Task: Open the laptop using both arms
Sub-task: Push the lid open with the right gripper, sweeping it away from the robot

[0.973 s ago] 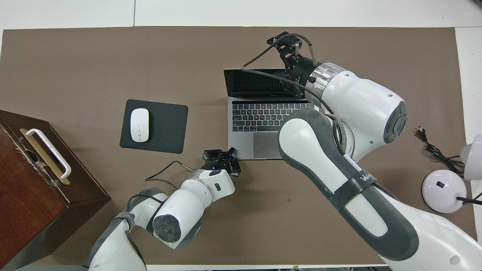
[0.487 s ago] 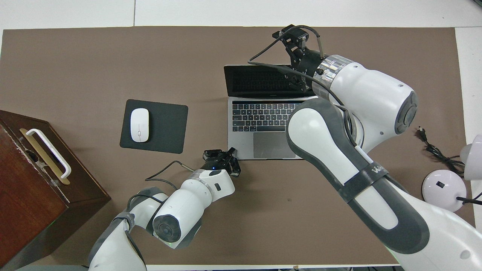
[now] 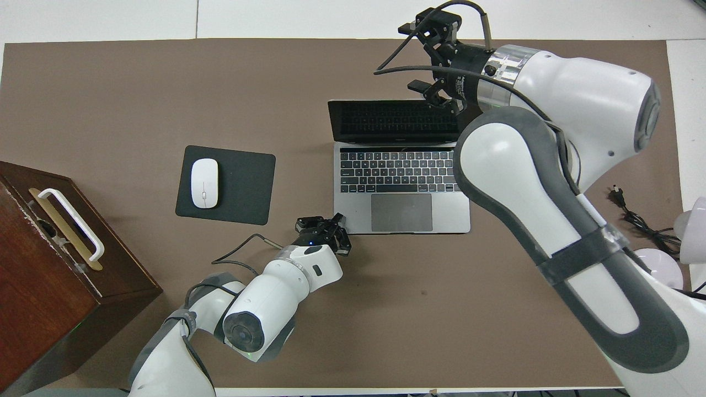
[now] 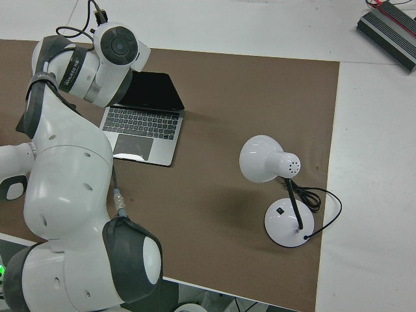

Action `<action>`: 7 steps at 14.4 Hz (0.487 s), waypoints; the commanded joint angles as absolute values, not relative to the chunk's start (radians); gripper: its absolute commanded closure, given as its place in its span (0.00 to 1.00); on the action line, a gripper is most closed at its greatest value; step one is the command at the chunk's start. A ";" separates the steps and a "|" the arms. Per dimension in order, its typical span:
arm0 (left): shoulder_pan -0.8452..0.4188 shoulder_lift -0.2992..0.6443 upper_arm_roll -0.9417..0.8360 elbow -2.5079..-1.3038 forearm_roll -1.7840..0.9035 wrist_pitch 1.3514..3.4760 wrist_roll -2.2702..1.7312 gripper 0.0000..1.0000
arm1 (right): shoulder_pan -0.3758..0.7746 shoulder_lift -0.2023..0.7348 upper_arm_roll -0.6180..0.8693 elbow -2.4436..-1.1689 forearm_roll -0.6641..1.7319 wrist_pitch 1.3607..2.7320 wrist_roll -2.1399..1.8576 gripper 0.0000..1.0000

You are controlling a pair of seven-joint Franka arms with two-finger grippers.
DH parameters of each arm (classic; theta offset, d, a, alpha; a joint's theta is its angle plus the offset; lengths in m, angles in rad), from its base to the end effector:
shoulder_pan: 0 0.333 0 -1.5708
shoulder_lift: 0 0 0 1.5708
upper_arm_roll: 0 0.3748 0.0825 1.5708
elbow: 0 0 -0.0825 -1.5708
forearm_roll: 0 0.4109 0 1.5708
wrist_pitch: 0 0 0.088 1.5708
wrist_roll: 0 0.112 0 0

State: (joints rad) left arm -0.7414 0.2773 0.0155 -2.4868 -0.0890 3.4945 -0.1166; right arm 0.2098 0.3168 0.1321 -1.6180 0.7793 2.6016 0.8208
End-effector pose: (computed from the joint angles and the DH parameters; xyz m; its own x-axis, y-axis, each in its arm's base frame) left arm 0.4183 -0.3571 0.2945 0.6734 -0.3363 0.6583 -0.5252 -0.8444 0.1058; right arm 0.7102 0.2245 0.5571 0.5801 -0.7739 -0.2539 -0.6368 -0.2365 -0.7339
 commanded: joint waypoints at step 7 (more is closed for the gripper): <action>-0.742 0.269 0.023 -2.437 -0.167 3.494 -0.290 1.00 | 0.100 0.342 0.133 -1.361 0.437 2.143 0.919 0.00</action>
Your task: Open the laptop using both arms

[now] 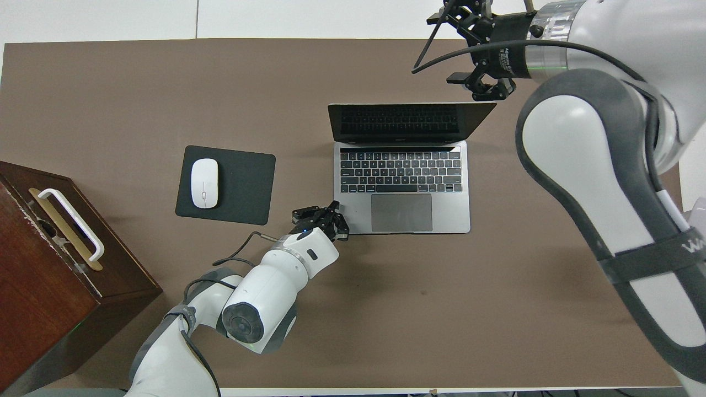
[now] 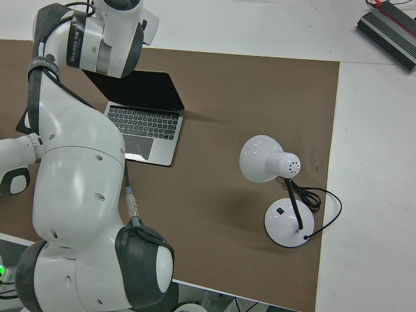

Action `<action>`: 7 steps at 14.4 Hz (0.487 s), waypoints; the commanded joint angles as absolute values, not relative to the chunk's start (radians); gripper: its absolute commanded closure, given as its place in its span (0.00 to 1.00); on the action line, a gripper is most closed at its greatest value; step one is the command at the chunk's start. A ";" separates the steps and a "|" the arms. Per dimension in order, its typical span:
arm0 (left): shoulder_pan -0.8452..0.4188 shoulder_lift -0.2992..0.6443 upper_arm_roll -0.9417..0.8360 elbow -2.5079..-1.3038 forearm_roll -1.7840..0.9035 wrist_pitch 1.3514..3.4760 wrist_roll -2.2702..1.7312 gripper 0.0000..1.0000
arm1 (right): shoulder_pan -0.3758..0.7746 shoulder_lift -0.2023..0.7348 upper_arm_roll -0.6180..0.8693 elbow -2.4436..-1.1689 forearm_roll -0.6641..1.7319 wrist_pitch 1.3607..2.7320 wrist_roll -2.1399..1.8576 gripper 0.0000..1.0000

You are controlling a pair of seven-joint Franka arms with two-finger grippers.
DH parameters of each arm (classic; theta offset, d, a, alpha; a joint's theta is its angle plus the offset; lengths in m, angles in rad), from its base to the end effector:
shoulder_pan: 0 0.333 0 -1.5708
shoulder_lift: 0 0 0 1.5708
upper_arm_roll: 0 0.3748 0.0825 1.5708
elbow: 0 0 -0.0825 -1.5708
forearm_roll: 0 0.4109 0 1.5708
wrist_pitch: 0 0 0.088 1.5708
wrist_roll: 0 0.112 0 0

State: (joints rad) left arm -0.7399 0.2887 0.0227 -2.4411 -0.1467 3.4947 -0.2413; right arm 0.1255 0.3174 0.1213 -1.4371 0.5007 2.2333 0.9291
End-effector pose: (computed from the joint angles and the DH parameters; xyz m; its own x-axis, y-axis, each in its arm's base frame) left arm 0.4378 -0.3587 0.3050 0.7370 -0.1588 0.6569 -0.3853 -0.8973 0.2153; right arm 0.7214 0.1830 0.6167 0.6483 -0.7401 -0.1789 -0.6661 -0.4374 -0.6042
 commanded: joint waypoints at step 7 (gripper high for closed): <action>-0.739 0.190 0.025 -2.430 -0.236 3.398 -0.468 1.00 | 0.028 0.339 0.132 -1.299 0.282 1.899 0.467 0.00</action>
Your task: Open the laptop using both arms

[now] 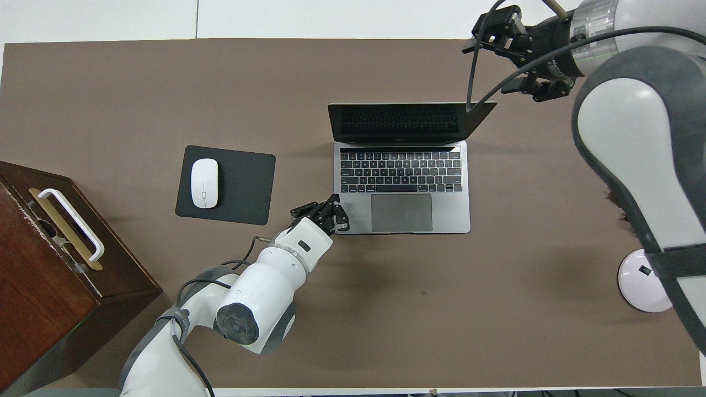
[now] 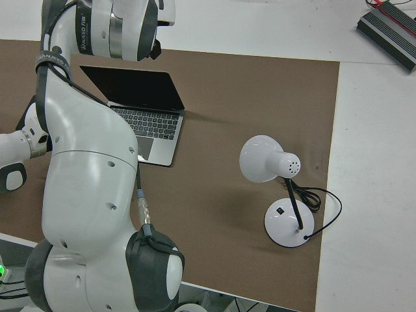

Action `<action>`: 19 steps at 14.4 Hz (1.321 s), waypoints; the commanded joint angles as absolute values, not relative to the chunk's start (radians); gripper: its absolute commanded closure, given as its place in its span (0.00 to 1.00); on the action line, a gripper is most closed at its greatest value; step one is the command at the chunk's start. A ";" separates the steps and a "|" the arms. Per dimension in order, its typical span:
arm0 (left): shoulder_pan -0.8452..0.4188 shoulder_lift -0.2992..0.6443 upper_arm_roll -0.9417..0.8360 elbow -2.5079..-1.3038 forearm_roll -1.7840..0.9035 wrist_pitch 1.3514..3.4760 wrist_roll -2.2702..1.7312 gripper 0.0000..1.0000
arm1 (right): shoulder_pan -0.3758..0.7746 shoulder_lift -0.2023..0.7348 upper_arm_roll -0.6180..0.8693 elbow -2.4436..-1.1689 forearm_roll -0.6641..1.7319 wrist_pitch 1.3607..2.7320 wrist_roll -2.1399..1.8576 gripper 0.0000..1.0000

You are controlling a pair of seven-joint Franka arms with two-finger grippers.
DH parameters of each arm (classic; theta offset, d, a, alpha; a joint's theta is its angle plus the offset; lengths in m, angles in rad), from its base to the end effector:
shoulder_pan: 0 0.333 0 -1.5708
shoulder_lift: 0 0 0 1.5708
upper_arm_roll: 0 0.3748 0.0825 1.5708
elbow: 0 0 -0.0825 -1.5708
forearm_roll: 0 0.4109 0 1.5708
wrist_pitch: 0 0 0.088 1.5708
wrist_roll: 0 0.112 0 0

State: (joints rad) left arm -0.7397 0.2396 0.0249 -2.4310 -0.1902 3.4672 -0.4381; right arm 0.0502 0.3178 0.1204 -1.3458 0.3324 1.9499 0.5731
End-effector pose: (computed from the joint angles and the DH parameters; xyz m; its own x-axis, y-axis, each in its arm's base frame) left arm 0.4441 -0.3561 0.3326 0.7908 0.0748 0.6075 -0.2008 -0.9059 0.3729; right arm 0.7162 0.1313 0.6309 0.8781 -0.4779 0.0228 -0.4195 -0.7921 -0.4434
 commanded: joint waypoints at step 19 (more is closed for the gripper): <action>-0.442 0.045 0.025 -1.947 -0.225 2.260 -0.178 1.00 | -0.132 0.270 0.129 -1.196 -0.124 1.530 -0.250 0.00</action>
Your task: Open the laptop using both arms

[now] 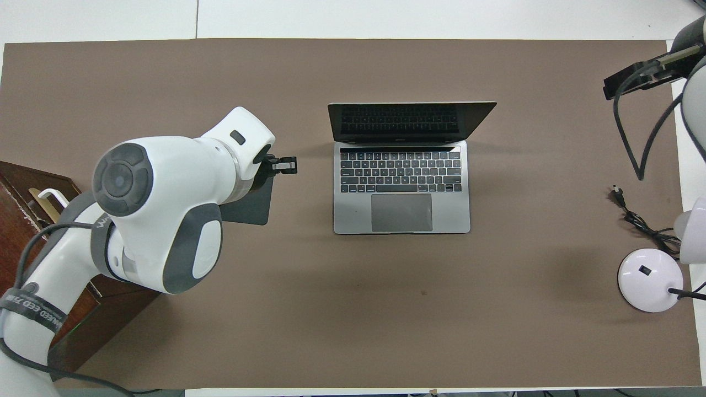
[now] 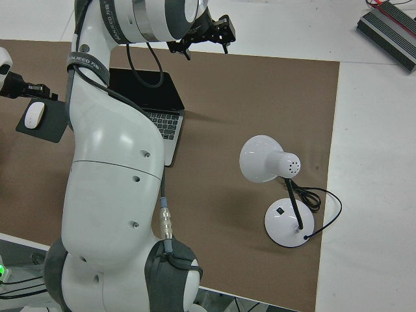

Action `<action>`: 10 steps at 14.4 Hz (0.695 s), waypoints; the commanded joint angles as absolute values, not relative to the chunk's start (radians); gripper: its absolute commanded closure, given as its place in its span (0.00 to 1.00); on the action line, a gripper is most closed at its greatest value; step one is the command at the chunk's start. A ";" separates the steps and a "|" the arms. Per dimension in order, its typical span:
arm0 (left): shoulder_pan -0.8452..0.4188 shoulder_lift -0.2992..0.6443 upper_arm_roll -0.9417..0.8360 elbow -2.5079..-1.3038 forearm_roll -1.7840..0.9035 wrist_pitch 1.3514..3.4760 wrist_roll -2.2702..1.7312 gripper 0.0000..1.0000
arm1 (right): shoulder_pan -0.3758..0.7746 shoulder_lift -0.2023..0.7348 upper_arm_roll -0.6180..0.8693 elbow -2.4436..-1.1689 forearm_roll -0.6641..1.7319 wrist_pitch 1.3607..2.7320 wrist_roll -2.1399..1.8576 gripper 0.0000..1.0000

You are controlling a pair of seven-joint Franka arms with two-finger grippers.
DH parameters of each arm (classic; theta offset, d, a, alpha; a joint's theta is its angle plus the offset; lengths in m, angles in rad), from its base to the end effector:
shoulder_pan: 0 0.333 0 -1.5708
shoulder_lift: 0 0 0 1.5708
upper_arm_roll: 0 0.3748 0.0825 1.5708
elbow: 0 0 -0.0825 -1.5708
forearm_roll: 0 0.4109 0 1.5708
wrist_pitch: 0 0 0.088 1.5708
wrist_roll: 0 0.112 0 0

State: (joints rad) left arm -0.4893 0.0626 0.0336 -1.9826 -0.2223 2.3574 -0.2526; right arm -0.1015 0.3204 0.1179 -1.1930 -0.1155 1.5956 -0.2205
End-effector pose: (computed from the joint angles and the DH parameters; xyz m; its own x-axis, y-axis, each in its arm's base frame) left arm 0.5615 -0.2798 0.5084 0.9715 -0.0370 0.2342 -0.0994 -0.9602 0.2609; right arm 0.6982 -0.0177 0.6658 0.9715 0.2280 0.0649 0.2214 -0.9706 0.0946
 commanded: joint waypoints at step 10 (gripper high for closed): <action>-0.268 -0.113 0.026 -1.947 -0.152 1.994 0.067 1.00 | -0.236 -0.058 0.129 -1.674 0.029 1.624 -0.133 0.00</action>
